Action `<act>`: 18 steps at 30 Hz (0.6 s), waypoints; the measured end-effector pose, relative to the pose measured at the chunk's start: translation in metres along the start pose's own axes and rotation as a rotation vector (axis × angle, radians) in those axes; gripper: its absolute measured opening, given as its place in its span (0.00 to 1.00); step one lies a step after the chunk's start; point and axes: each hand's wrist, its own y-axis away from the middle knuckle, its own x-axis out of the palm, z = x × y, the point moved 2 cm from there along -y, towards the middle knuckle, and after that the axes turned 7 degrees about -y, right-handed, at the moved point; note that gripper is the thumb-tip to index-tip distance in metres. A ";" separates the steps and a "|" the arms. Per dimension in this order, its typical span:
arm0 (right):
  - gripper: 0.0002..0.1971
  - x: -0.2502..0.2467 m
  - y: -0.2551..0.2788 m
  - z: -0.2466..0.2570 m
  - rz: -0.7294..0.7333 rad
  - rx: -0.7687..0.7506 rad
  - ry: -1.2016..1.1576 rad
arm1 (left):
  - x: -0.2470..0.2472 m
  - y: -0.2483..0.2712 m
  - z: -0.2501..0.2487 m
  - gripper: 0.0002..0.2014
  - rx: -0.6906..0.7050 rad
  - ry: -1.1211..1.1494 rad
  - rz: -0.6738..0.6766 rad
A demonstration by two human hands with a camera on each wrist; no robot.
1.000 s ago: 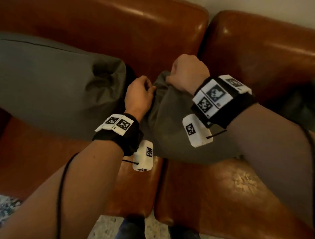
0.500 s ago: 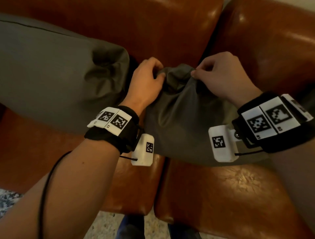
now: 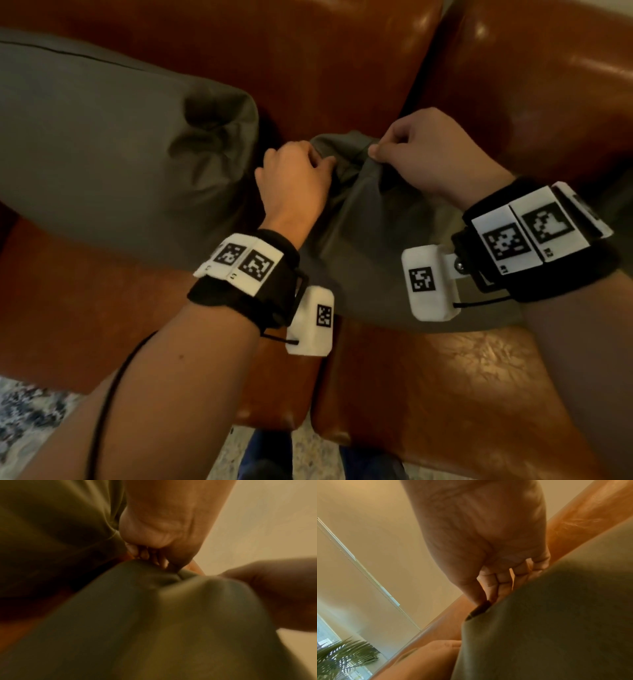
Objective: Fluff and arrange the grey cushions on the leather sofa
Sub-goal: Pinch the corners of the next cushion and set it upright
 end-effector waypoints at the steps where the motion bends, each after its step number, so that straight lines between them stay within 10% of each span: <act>1: 0.12 0.000 0.000 0.000 0.005 0.008 0.000 | 0.002 -0.004 0.001 0.15 -0.047 0.065 0.048; 8: 0.03 0.001 0.002 0.007 -0.039 -0.016 0.073 | -0.016 -0.010 0.011 0.12 -0.228 0.577 0.172; 13: 0.19 0.012 0.000 0.038 -0.014 -0.296 0.356 | -0.020 -0.003 0.004 0.12 -0.218 0.677 0.260; 18: 0.06 0.016 -0.010 0.051 0.012 -0.296 0.371 | -0.037 -0.001 0.003 0.10 -0.170 0.608 0.276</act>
